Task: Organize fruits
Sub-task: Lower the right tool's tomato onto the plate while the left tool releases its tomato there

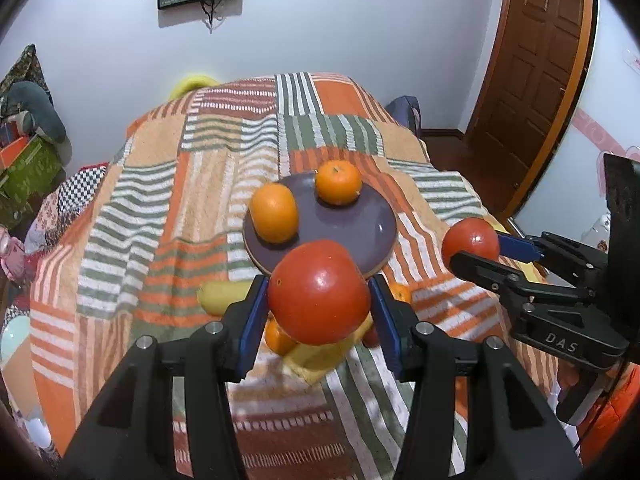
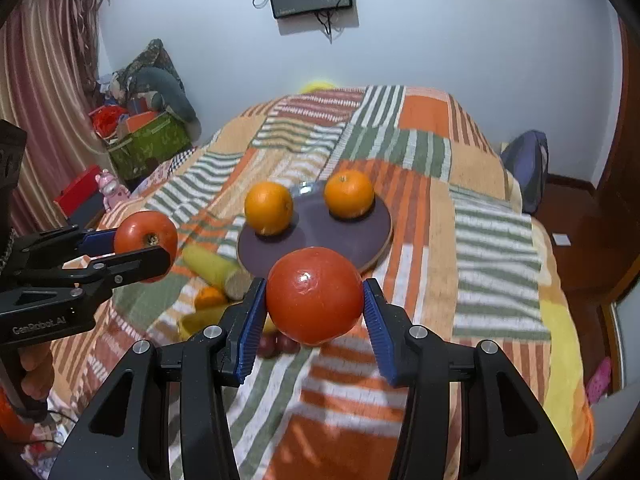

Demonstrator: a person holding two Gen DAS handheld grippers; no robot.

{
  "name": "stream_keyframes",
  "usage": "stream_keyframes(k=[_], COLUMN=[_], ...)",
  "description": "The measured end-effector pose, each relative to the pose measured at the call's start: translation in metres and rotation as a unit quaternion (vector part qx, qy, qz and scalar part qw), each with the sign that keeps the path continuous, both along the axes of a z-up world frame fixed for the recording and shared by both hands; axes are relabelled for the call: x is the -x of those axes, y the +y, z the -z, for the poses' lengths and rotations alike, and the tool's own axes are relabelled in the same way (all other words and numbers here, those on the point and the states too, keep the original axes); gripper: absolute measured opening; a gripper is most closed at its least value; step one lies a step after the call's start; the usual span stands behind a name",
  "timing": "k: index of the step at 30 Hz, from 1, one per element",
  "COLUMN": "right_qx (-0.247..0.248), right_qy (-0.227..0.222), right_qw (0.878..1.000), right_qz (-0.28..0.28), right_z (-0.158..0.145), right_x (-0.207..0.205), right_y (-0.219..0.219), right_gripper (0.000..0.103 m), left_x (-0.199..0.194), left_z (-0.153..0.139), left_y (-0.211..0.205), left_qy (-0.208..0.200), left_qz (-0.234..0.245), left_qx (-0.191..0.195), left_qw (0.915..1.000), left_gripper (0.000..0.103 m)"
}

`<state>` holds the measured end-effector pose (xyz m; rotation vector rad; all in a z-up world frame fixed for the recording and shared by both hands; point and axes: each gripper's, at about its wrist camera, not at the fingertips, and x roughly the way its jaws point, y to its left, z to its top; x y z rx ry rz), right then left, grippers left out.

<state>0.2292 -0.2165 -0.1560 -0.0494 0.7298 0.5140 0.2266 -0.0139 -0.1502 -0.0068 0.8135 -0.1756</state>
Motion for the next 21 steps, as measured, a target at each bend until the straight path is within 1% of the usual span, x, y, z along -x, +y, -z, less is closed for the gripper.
stream_keyframes(k=[4,8,17,21], right_qx=[-0.001,-0.001,0.01,0.019], right_qy=[-0.013,-0.021,-0.021,-0.012], right_qw=[1.0,1.0,1.0,1.0], right_qz=[-0.002,-0.003,-0.008,-0.009], right_z=[-0.007,-0.009,0.001,0.012], right_x=[-0.013,-0.025,-0.055,-0.069], right_y=[0.004,0.009,0.025,0.029], right_gripper=[0.044,0.044,0.044,0.044], left_x=[-0.012,-0.028,-0.067,-0.084], left_z=[-0.003,0.001,0.026,0.043], left_y=[0.002,0.003,0.0,0.001], left_qy=[-0.008,-0.004,0.023,0.045], left_qz=[-0.002,-0.002,0.006,0.008], left_qx=[-0.004,-0.003,-0.006,0.0], left_qw=[1.0,1.0,0.9997,0.999], left_gripper=[0.05,0.05,0.05,0.05])
